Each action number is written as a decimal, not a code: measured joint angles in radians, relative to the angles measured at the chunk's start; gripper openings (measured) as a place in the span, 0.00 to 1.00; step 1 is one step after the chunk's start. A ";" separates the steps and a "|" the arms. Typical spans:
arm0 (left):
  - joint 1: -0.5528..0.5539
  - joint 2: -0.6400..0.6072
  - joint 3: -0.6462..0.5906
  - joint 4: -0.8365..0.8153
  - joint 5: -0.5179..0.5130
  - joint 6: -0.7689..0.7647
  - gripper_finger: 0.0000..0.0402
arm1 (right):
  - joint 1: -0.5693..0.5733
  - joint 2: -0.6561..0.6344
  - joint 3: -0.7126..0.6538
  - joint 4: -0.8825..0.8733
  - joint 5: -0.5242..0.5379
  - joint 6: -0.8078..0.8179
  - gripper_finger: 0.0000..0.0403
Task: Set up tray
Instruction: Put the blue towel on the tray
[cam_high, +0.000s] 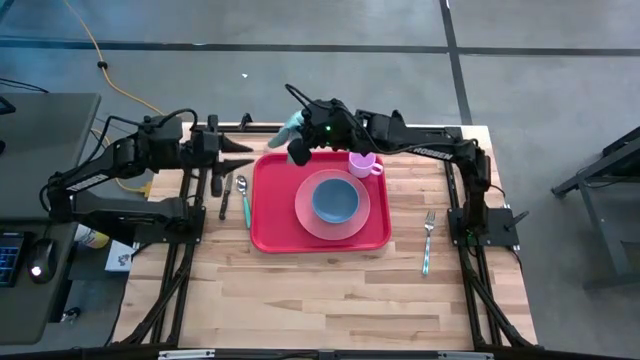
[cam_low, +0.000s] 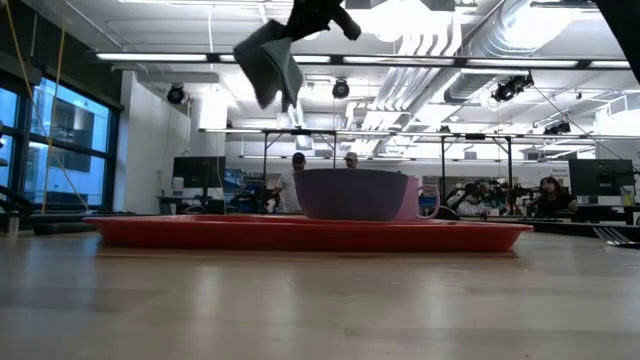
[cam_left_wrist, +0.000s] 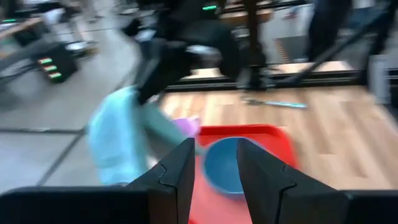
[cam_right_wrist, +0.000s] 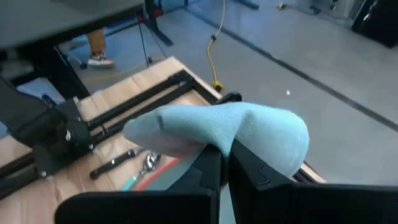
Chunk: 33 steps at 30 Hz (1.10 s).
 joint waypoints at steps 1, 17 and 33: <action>0.000 0.004 0.000 0.001 -0.032 -0.002 0.38 | 0.006 0.000 0.000 0.013 0.011 0.001 0.00; 0.000 0.151 0.000 0.166 0.024 0.120 0.38 | 0.025 0.000 0.001 0.077 0.005 -0.021 0.00; 0.000 0.158 0.000 0.131 -0.191 0.576 0.38 | 0.030 0.000 0.001 0.069 -0.051 -0.024 0.00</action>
